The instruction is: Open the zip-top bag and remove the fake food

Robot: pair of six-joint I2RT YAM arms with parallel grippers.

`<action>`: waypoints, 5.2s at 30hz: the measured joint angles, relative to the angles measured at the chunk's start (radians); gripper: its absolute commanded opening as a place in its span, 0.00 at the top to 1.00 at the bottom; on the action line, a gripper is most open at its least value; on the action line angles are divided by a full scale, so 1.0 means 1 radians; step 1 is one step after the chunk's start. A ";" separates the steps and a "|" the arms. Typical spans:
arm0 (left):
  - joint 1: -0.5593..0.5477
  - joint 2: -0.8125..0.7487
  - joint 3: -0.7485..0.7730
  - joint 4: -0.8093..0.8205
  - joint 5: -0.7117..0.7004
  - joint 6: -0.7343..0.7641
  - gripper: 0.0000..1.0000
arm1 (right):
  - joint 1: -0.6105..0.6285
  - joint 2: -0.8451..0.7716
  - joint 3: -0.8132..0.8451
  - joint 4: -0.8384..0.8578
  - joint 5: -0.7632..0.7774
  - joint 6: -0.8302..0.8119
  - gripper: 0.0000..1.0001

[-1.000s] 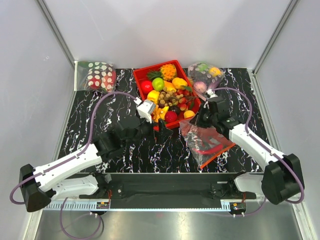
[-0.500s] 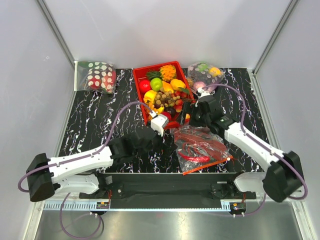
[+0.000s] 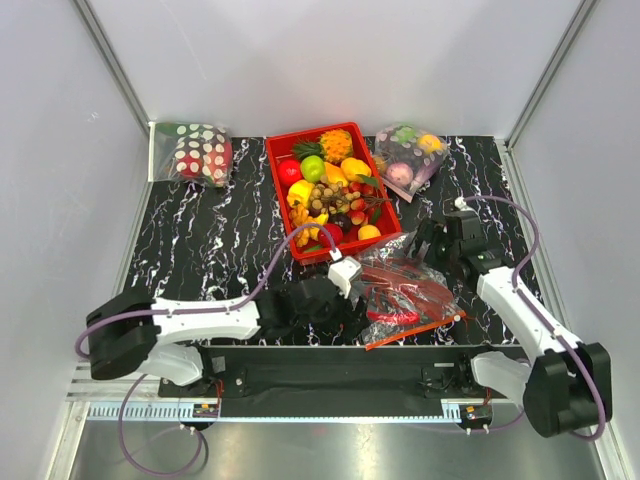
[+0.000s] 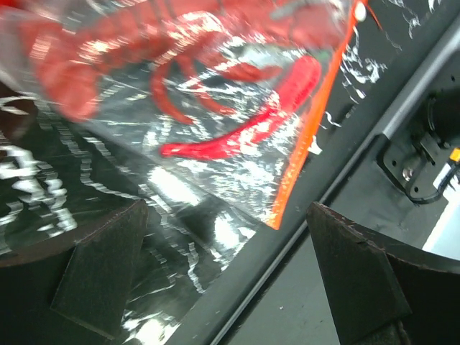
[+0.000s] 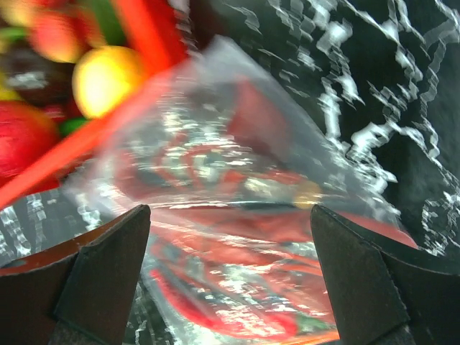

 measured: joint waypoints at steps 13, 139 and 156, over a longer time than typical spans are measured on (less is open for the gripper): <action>-0.061 0.169 0.023 0.145 0.076 -0.002 0.01 | -0.063 0.078 -0.097 0.034 -0.078 0.024 0.19; -0.343 0.219 0.189 -0.052 -0.257 0.547 0.01 | 0.372 0.205 0.142 -0.295 -0.255 0.048 1.00; -0.377 0.344 0.259 -0.050 -0.582 0.692 0.67 | 0.371 0.203 0.171 -0.285 -0.315 0.051 0.89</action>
